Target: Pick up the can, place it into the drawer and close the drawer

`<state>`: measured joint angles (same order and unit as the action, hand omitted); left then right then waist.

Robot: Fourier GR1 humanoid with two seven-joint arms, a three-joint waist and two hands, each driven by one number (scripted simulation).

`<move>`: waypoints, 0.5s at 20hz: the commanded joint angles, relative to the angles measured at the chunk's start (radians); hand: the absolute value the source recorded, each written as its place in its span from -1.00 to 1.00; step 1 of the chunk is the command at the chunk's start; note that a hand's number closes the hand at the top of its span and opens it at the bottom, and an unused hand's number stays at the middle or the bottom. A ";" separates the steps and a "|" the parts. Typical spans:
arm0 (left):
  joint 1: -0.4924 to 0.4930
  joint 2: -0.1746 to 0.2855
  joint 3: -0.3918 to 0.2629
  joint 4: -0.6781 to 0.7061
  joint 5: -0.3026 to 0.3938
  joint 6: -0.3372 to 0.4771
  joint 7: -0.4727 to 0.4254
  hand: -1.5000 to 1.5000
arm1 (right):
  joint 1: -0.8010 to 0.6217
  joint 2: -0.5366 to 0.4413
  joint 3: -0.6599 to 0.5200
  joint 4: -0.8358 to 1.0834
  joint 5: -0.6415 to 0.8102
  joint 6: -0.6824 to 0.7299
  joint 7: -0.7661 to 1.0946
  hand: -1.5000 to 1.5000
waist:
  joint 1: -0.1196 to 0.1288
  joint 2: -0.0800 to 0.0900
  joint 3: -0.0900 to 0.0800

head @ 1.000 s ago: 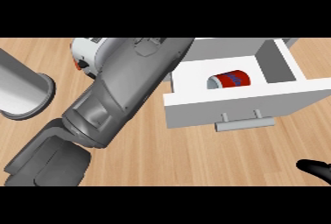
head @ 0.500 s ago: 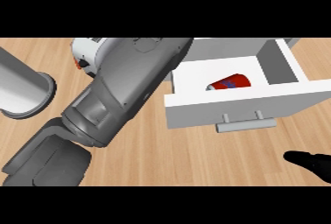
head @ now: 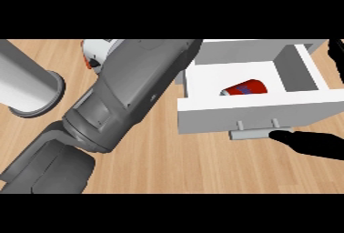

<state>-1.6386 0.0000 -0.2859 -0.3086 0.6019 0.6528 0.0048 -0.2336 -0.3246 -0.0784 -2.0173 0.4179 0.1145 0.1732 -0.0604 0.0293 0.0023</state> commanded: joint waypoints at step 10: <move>-0.017 0.000 -0.004 0.031 -0.013 -0.029 0.005 -1.00 | -0.169 0.038 0.226 0.463 0.425 -0.169 -0.122 -1.00 | 0.045 -0.012 -0.001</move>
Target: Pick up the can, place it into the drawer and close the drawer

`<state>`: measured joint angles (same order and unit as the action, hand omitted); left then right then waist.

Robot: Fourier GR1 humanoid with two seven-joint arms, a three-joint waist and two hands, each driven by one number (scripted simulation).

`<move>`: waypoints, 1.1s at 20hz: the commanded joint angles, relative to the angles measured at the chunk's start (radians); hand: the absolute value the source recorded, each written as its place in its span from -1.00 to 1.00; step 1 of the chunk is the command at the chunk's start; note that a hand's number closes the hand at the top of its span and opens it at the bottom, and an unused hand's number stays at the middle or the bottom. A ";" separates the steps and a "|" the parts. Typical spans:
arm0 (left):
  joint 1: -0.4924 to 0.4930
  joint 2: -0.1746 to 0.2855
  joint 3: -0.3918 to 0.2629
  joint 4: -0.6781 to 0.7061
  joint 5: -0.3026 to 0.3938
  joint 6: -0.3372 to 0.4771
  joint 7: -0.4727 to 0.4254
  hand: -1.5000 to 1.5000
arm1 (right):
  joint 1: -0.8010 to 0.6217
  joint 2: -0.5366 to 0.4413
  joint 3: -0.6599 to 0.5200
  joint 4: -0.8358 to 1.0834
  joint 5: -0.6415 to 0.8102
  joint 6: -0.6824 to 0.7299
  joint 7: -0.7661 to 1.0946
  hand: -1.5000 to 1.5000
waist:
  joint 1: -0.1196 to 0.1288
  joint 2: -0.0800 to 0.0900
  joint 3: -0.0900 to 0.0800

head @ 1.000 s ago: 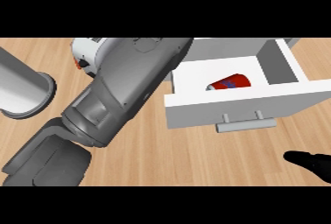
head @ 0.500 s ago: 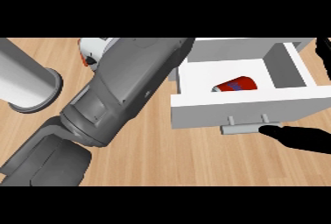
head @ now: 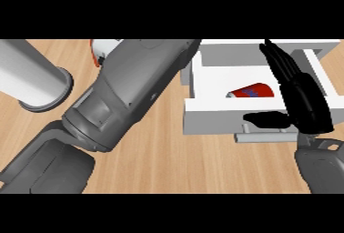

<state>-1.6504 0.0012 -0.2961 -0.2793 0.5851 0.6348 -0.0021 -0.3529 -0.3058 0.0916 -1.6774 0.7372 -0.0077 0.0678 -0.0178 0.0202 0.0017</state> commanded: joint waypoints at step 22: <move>0.157 0.167 0.002 -0.191 -0.065 -0.086 0.105 -1.00 | -0.561 0.117 -0.114 1.042 0.314 -0.579 -0.136 -1.00 | 0.094 -0.010 -0.001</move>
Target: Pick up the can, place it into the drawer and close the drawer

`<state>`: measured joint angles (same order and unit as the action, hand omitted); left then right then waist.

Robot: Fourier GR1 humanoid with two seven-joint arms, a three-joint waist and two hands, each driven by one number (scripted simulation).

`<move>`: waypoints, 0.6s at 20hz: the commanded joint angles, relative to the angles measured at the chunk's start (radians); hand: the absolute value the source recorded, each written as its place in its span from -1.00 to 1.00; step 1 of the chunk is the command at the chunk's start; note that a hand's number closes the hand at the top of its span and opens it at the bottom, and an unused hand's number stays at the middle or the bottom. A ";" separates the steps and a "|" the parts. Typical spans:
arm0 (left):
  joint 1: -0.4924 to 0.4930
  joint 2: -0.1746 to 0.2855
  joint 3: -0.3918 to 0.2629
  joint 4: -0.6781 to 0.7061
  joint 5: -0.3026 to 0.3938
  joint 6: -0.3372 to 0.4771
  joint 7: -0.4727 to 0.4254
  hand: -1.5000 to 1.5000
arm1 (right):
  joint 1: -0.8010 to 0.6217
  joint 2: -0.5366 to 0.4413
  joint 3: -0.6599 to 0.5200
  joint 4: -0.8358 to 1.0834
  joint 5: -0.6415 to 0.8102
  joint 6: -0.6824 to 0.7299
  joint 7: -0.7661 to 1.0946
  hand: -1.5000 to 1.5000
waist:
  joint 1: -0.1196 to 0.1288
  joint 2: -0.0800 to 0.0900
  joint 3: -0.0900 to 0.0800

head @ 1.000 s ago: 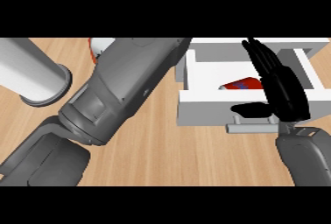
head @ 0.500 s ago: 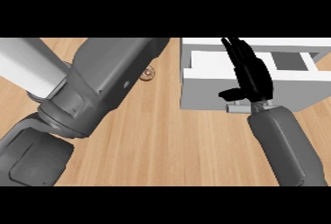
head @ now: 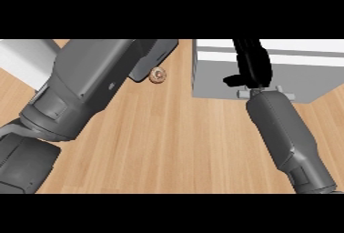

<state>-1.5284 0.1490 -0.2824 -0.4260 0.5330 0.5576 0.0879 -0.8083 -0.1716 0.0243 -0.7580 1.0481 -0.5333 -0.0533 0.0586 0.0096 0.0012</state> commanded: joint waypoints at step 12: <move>0.185 0.099 -0.029 -0.216 -0.025 -0.055 0.066 -1.00 | -0.360 -0.040 -0.104 0.364 0.039 -0.111 0.009 -1.00 | 0.058 0.008 -0.001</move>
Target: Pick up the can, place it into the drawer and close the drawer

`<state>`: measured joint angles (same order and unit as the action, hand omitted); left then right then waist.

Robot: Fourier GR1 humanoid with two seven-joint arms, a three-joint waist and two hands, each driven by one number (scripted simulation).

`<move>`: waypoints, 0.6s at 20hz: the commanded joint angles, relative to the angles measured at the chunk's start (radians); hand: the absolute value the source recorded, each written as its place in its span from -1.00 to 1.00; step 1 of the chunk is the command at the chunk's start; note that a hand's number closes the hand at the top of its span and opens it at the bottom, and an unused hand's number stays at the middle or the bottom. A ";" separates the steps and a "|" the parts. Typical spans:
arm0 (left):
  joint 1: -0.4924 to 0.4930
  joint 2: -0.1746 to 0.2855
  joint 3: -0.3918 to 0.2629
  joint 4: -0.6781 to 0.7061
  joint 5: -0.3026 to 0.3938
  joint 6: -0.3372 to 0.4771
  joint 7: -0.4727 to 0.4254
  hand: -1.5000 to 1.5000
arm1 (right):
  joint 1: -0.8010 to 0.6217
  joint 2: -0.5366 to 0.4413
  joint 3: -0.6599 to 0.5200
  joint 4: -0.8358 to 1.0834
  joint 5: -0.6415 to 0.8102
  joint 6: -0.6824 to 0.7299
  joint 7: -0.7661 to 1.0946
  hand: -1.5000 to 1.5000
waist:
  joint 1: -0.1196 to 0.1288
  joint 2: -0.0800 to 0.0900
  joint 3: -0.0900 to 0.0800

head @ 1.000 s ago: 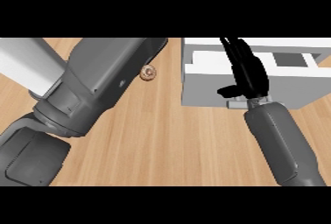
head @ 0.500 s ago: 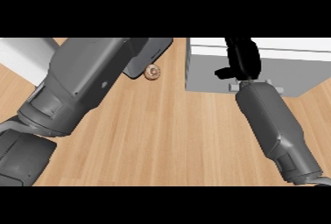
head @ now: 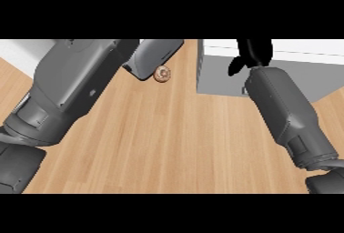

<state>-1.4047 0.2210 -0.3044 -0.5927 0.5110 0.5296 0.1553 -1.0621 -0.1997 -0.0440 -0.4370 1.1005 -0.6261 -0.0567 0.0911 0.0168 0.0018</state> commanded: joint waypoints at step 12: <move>0.151 0.082 -0.009 -0.208 -0.003 -0.026 0.051 -1.00 | -0.185 0.021 -0.162 0.063 -0.157 0.012 -0.131 -1.00 | 0.029 0.002 0.000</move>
<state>-1.2889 0.2896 -0.3111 -0.7517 0.5113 0.4988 0.1982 -1.1799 -0.2191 -0.1485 -0.3841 1.0028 -0.5650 -0.1812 0.0973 0.0045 -0.0037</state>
